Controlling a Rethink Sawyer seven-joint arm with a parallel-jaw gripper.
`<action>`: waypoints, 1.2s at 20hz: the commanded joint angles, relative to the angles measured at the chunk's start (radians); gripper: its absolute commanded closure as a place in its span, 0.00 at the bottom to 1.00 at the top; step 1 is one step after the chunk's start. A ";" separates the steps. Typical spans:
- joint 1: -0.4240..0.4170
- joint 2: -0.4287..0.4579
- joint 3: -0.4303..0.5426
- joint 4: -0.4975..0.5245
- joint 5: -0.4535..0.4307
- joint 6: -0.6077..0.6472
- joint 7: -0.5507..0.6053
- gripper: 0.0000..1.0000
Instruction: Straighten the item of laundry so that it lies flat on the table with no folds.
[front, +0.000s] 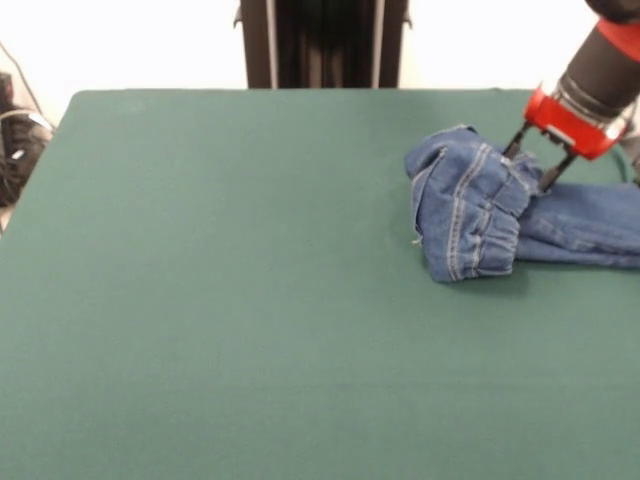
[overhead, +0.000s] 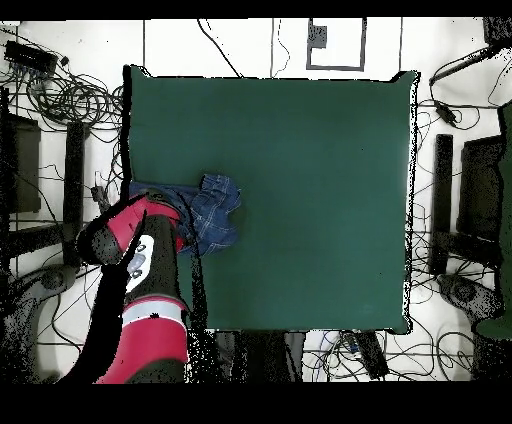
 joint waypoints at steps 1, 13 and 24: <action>0.036 0.104 0.009 -0.054 -0.004 -0.075 0.090 0.00; 0.013 0.047 0.028 -0.045 0.043 0.001 0.034 0.00; -0.017 -0.004 0.044 -0.054 0.068 0.084 -0.031 0.00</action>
